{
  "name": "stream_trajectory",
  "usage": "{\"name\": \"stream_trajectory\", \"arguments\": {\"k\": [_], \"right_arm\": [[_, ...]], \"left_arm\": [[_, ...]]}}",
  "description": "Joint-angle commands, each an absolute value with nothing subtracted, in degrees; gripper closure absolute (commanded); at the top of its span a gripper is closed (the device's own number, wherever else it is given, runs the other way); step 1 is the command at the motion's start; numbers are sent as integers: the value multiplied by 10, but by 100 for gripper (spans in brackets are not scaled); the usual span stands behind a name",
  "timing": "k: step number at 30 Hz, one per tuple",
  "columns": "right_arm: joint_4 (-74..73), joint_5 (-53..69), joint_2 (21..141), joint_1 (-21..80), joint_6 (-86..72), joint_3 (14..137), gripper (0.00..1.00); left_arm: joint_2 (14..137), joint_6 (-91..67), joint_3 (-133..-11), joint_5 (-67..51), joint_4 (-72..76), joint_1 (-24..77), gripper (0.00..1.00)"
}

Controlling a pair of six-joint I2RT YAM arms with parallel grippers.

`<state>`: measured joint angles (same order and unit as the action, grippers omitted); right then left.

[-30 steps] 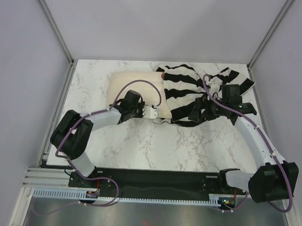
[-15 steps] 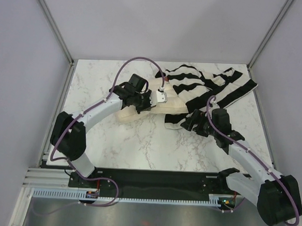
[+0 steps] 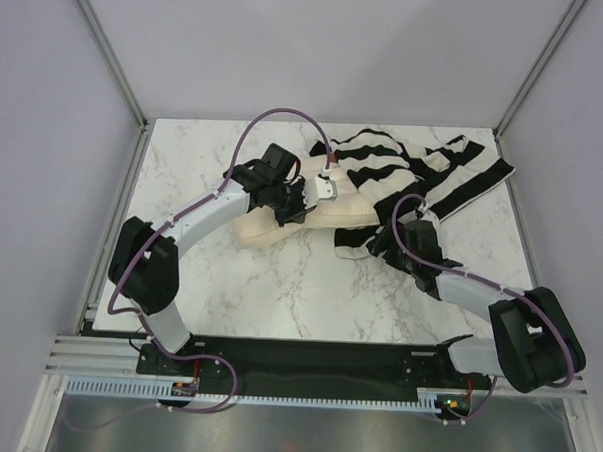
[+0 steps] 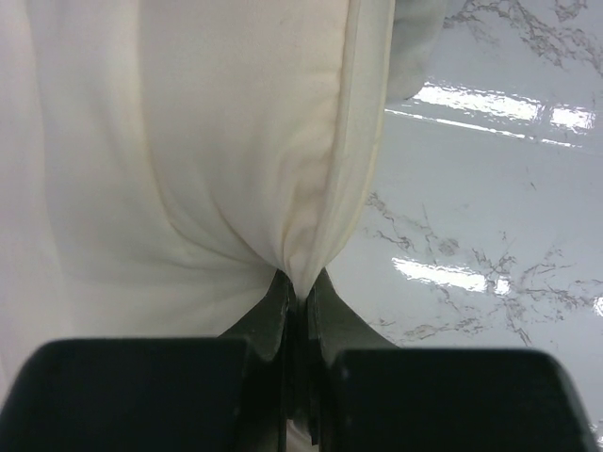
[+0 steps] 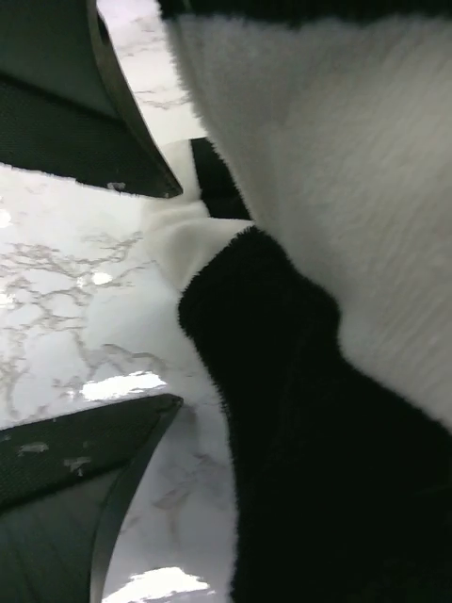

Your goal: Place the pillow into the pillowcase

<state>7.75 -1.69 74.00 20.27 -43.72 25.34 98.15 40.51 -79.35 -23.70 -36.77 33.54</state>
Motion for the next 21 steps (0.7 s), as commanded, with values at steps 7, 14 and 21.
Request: {"name": "stream_trajectory", "arguments": {"k": [7,14,21], "right_arm": [[295,-29,823,206,-399,243,89],[217,146,732,235,-465,293,100],[1,189,578,352,-415,330,100]], "left_arm": [[983,359,-821,-316,-372,336,98],[1004,302,-834,-340,-378,338,98],[1077,148,-873,-369,-333,351,98]]}}
